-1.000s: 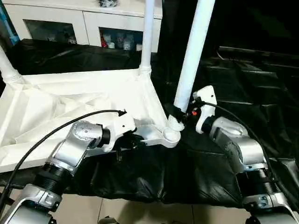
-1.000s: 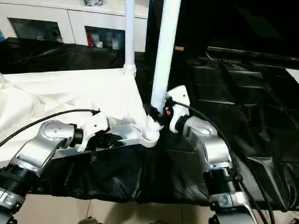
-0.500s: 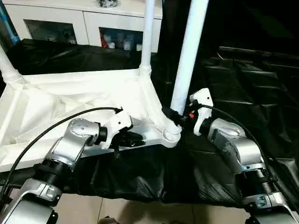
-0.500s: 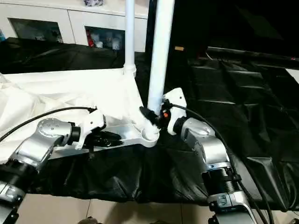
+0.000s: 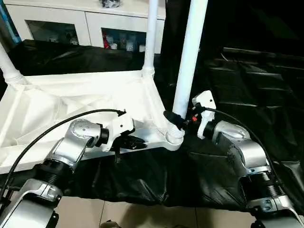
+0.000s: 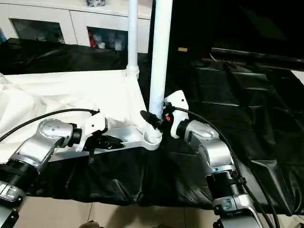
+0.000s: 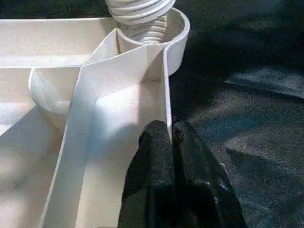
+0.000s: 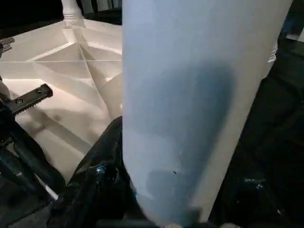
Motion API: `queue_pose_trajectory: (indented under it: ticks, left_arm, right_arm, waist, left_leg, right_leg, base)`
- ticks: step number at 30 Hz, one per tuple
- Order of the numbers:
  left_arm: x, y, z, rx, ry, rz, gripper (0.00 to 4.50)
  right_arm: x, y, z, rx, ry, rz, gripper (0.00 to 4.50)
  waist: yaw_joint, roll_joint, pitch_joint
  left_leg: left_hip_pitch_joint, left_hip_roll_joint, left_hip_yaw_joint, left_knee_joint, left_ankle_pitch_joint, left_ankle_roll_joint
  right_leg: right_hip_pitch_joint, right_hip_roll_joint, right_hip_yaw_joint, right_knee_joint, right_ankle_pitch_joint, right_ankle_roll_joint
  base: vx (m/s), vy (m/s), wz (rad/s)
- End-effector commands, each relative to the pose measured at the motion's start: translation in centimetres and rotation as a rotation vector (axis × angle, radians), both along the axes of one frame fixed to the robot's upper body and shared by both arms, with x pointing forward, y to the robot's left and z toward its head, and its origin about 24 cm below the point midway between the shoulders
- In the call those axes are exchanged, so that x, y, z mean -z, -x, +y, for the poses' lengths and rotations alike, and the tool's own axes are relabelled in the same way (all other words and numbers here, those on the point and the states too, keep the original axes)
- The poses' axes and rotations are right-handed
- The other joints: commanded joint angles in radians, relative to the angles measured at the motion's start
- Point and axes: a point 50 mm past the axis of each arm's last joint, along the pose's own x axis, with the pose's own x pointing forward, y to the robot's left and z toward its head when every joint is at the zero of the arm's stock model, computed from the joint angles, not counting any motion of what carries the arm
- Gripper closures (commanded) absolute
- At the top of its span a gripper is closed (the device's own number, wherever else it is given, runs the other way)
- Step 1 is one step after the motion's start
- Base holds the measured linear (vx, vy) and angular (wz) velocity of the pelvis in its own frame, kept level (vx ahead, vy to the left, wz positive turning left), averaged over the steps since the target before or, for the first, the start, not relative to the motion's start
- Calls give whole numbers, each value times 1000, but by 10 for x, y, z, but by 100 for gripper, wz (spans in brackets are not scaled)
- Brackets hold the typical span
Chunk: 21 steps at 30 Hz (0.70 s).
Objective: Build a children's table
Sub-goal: Insert table leg to table base
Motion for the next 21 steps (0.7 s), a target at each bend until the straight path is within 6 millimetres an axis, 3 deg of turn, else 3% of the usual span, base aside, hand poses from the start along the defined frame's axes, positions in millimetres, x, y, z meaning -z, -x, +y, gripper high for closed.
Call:
queue_pose_trajectory:
  ticks: [1,7,12,21]
  left_arm:
    - [10,5,5,14,-66,63,450]
    - [11,2,3,-80,-33,68,450]
    - [11,2,-1,-112,-12,70,450]
    - [6,6,-2,-56,9,64,450]
  right_arm:
    - [-4,-2,0,-19,11,-4,261]
    - [4,2,-1,-54,24,41,261]
    - [4,1,-2,-51,19,45,261]
    - [7,-2,-2,-42,-3,52,261]
  waist:
    - [0,3,-67]
    - [0,5,-66]
    - [3,0,-65]
    - [2,-4,-68]
  left_leg:
    - [-11,47,-5,-73,-69,8]
    - [-10,48,-5,-73,-77,11]
    - [-10,47,-5,-74,-98,11]
    - [-13,47,-5,-73,-65,21]
  right_leg:
    - [64,-103,61,-86,-188,-147]
    - [61,-103,60,-88,-200,-150]
    - [60,-104,60,-95,-266,-135]
    - [61,-103,59,-89,-217,-137]
  base:
    - [0,0,0]
    - [0,0,0]
    - [0,0,0]
    - [0,0,0]
